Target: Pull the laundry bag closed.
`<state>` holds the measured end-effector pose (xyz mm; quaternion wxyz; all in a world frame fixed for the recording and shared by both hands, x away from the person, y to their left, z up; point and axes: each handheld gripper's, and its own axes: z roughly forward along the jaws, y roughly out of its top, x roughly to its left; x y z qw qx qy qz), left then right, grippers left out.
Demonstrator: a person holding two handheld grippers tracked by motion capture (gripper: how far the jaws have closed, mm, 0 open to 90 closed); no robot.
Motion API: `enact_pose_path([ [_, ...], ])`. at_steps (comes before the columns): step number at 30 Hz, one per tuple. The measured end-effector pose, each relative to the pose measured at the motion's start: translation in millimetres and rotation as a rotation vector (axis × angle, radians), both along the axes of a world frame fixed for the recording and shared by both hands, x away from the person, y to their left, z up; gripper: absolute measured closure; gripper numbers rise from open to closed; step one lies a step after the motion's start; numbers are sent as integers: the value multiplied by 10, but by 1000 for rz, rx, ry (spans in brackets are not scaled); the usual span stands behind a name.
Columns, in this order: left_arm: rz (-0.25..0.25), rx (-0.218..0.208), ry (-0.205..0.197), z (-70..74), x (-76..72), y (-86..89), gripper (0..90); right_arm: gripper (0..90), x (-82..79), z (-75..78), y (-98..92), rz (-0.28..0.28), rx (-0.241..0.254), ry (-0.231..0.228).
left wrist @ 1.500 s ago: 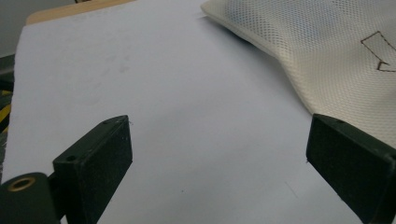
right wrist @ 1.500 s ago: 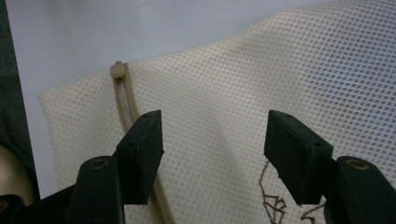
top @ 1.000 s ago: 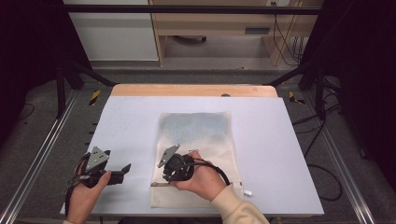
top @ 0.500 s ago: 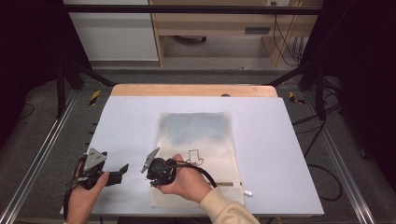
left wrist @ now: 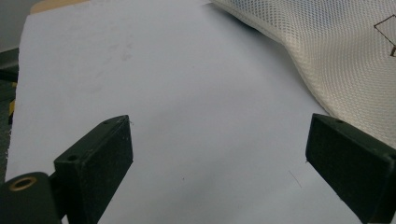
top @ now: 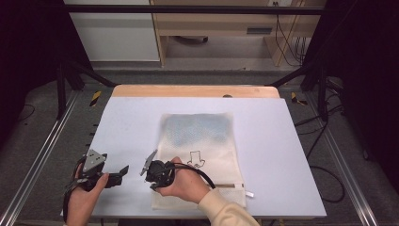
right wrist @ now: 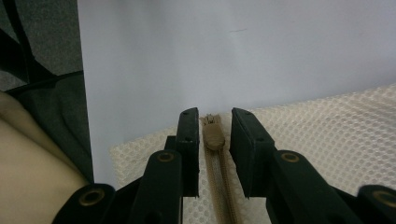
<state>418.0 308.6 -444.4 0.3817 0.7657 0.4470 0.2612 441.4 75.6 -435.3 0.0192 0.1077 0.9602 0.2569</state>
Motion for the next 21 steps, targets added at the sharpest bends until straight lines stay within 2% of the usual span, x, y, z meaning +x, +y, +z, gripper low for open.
enact_pose_path([
  [5,-4,-7,-1,8,-7,3,72,768,29,-73,39,13,-20,19],
  [8,-12,-25,7,11,-14,-1,72,806,30,-86,42,9,-25,17],
  [9,-19,-56,15,13,-21,-2,72,815,32,-83,38,15,-22,17],
  [12,-22,-70,15,26,-38,-2,72,816,23,-62,26,12,-19,16],
  [17,-53,-91,29,33,-110,-50,82,816,0,102,-37,31,19,5],
  [21,-89,-72,49,25,-193,-111,89,816,-14,219,-89,34,43,-11],
])
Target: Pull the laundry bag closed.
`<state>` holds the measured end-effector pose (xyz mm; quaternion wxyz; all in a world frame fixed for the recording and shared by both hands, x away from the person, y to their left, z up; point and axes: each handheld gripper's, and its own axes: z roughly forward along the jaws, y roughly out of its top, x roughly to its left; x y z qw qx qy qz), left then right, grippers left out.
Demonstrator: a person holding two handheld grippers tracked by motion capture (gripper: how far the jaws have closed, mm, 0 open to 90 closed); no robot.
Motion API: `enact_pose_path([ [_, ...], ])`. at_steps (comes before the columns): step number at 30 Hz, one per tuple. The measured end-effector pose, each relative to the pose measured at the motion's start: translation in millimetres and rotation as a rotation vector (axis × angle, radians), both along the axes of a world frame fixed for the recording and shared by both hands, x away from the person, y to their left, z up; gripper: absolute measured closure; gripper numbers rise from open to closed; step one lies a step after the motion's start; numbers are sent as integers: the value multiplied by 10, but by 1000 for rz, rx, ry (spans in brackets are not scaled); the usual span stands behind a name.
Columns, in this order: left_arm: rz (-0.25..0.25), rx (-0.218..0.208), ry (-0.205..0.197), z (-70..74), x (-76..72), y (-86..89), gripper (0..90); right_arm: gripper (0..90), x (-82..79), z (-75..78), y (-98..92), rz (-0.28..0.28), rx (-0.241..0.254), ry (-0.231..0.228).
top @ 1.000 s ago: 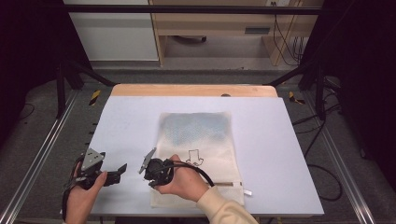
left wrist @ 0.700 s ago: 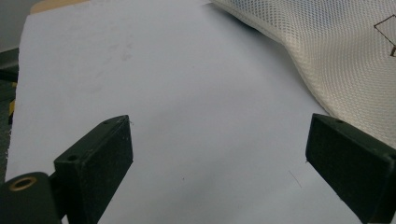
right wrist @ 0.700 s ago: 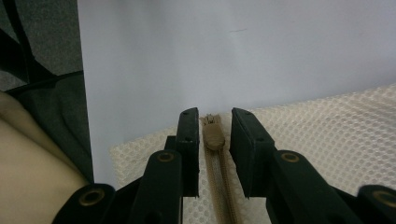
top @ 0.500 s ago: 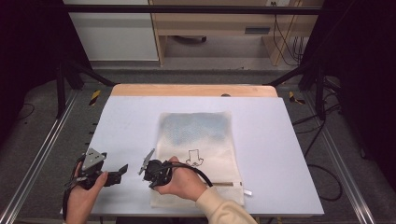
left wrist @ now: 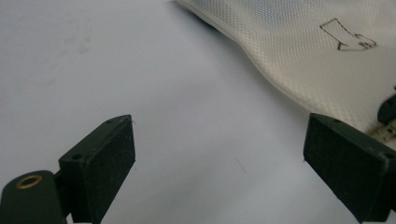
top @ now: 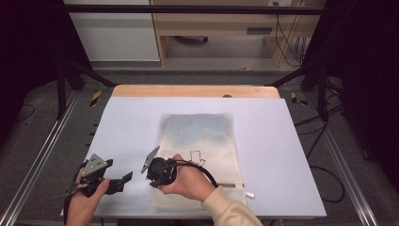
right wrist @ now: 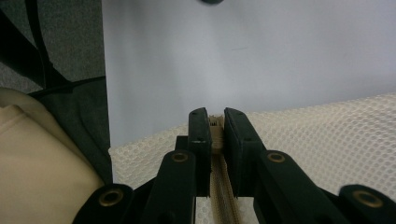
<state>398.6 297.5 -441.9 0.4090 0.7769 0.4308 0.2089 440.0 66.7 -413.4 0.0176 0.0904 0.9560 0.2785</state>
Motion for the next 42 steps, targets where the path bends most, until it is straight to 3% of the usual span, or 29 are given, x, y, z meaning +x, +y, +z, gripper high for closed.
enact_pose_path([
  [4,-43,-21,8,-10,-102,-70,102,816,13,17,-37,-5,18,3],
  [8,-84,3,34,-18,-158,-165,111,816,28,-9,-38,-7,20,-2],
  [15,-137,-57,79,-53,-173,-318,109,816,18,-58,-21,-5,13,4],
  [19,-171,-59,104,-99,-175,-420,99,816,23,-60,-25,-5,14,6],
  [26,-203,-44,136,-164,-159,-572,119,816,29,-39,-48,-5,32,3],
  [33,-216,-102,159,-206,-111,-659,213,816,20,-21,-55,-9,37,0],
  [37,-216,-101,166,-230,-82,-696,286,816,19,2,-66,-8,44,0],
  [42,-221,-108,182,-254,-61,-706,316,817,9,36,-78,-4,54,-8],
])
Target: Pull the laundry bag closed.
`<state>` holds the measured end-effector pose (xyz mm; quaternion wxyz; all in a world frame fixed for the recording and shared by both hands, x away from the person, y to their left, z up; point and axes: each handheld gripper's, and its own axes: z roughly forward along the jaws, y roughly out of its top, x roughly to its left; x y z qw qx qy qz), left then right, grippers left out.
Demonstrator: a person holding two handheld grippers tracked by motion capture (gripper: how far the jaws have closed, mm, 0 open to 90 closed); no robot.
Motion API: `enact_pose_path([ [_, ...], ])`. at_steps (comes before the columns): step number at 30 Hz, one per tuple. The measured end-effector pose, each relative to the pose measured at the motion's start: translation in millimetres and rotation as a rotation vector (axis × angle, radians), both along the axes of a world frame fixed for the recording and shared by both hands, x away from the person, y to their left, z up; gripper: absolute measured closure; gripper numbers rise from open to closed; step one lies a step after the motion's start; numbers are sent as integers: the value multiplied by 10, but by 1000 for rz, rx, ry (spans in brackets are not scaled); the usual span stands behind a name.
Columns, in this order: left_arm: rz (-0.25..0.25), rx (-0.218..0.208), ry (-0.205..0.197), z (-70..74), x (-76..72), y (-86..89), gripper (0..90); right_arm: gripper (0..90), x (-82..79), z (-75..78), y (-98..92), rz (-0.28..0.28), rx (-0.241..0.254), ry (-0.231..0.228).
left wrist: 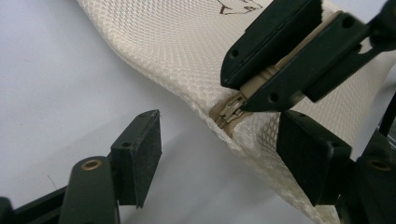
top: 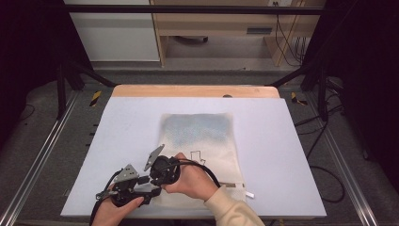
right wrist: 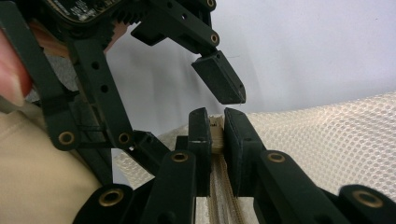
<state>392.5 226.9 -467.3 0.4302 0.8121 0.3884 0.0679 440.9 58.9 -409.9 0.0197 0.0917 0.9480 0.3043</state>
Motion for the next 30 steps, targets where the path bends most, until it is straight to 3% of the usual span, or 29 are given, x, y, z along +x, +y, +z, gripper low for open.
enact_pose_path([
  [5,-19,-7,4,-4,11,-9,364,817,1,7,-5,-2,6,0],
  [9,-48,-35,33,-30,35,-31,406,817,13,21,-25,4,12,3],
  [19,-102,-89,43,-49,121,-60,496,817,14,41,-44,-1,17,-2],
  [20,-104,-127,69,-78,147,-46,513,817,15,47,-48,-4,22,-2],
  [30,-123,-112,68,-118,161,-89,544,818,11,41,-44,-5,23,-4],
])
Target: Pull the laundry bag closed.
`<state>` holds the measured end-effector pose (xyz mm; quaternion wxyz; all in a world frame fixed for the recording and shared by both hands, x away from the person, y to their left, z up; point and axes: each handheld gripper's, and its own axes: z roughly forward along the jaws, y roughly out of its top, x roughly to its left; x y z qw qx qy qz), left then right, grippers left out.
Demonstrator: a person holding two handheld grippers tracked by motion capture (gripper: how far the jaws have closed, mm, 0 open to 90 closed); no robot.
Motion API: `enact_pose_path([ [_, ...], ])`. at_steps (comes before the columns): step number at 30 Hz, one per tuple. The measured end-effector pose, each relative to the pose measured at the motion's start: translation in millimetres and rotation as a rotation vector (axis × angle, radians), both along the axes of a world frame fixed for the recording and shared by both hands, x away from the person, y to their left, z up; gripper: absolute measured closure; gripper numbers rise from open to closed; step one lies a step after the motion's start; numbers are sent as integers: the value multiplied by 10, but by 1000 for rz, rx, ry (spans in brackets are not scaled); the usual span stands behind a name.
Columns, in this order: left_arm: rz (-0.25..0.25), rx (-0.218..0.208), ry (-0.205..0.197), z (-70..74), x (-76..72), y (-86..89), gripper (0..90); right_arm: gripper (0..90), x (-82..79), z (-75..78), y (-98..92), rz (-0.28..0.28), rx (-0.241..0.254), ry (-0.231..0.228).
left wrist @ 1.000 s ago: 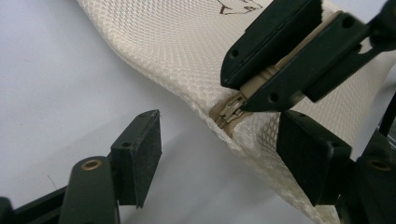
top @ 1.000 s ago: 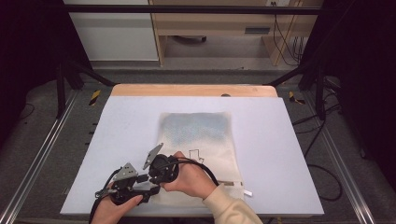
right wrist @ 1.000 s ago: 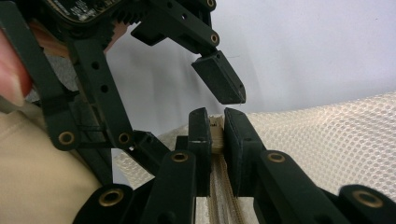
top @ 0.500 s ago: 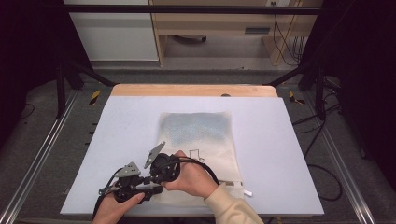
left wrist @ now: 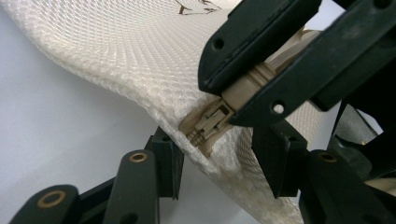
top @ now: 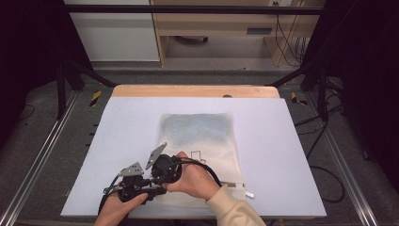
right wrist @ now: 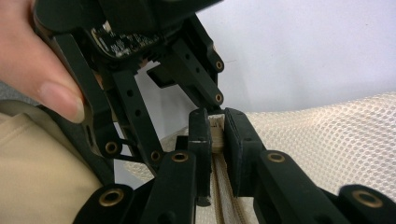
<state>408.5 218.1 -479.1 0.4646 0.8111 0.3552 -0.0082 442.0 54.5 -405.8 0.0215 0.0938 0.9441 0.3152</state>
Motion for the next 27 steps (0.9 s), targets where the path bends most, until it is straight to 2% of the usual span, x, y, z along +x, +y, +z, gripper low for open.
enact_pose_path([
  [13,13,-14,29,-31,21,20,693,817,-6,-19,-5,3,-6,0],
  [20,15,-14,27,-10,40,57,799,817,15,-21,-37,10,2,-12],
  [23,18,-21,32,-6,42,53,815,818,4,-17,-53,8,-7,-20],
  [27,22,-10,30,1,34,56,821,818,6,-38,-67,8,-21,-21],
])
